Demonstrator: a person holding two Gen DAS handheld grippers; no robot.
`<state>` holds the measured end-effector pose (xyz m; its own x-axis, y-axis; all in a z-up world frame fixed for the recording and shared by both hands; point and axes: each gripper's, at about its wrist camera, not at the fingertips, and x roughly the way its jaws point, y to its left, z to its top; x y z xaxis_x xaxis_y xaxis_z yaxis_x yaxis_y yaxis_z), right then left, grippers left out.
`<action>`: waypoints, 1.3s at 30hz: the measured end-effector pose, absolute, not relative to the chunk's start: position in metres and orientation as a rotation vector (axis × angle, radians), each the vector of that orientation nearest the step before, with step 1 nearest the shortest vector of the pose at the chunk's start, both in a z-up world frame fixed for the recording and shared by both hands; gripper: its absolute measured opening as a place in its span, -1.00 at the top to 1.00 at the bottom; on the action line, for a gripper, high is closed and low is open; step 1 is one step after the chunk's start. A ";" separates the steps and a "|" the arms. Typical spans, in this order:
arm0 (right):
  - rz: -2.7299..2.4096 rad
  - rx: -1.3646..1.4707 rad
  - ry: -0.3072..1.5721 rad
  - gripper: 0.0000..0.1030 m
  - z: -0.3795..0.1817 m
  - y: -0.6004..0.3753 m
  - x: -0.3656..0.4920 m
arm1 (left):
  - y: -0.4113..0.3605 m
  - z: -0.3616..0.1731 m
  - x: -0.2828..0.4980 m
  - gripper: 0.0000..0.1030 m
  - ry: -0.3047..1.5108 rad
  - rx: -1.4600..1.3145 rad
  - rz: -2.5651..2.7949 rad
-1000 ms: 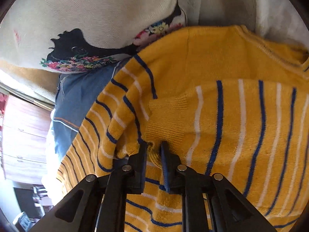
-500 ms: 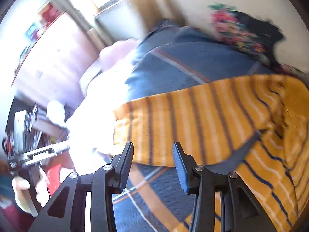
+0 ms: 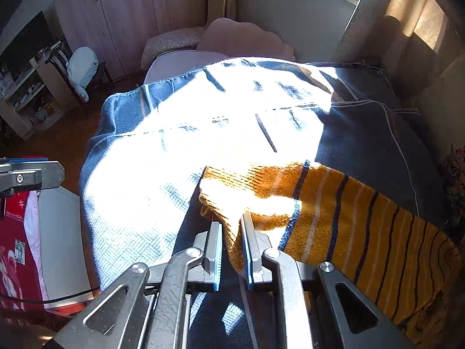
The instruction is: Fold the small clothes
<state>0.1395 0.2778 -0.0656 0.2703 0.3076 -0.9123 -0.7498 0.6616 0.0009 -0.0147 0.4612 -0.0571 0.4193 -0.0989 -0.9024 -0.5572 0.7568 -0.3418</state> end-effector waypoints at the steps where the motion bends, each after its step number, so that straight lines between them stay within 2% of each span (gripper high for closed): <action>1: 0.744 -0.428 1.081 0.82 -0.060 0.271 0.147 | 0.456 -0.056 -0.011 0.01 1.120 -0.675 0.299; 7: 0.485 -0.062 1.001 0.82 0.009 0.150 0.200 | 0.398 -0.054 0.027 0.01 1.147 -0.619 0.128; 12: 0.083 0.267 0.905 0.82 0.053 -0.051 0.215 | 0.320 -0.045 0.060 0.01 1.164 -0.506 -0.050; 17: -0.295 0.450 0.918 0.82 0.023 -0.220 0.186 | 0.236 -0.037 0.080 0.01 1.177 -0.366 -0.213; 20: -0.421 0.504 0.965 0.82 -0.010 -0.274 0.165 | 0.190 -0.038 0.089 0.01 1.186 -0.289 -0.287; 24: -0.468 0.518 1.042 0.81 -0.049 -0.308 0.153 | 0.134 -0.043 0.105 0.01 1.212 -0.227 -0.369; 26: -0.460 0.537 1.068 0.73 -0.058 -0.318 0.146 | 0.106 -0.041 0.115 0.01 1.208 -0.189 -0.403; 28: -0.477 0.564 1.037 0.52 -0.051 -0.325 0.135 | 0.079 -0.037 0.127 0.01 1.196 -0.153 -0.426; 29: -0.498 0.577 1.017 0.48 -0.044 -0.327 0.129 | 0.071 -0.035 0.139 0.01 1.190 -0.143 -0.438; 35: -0.406 0.646 0.867 0.44 -0.004 -0.317 0.117 | 0.016 -0.028 0.188 0.01 1.160 -0.083 -0.456; 39: -0.214 0.734 0.934 0.44 -0.021 -0.309 0.147 | -0.004 -0.060 0.234 0.00 1.228 -0.064 -0.391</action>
<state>0.1474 -0.3093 -0.0206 0.5938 0.1373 -0.7928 0.4691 0.7414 0.4798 0.2335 -0.0036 -0.0605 0.2784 -0.3254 -0.9037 0.2569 0.9318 -0.2564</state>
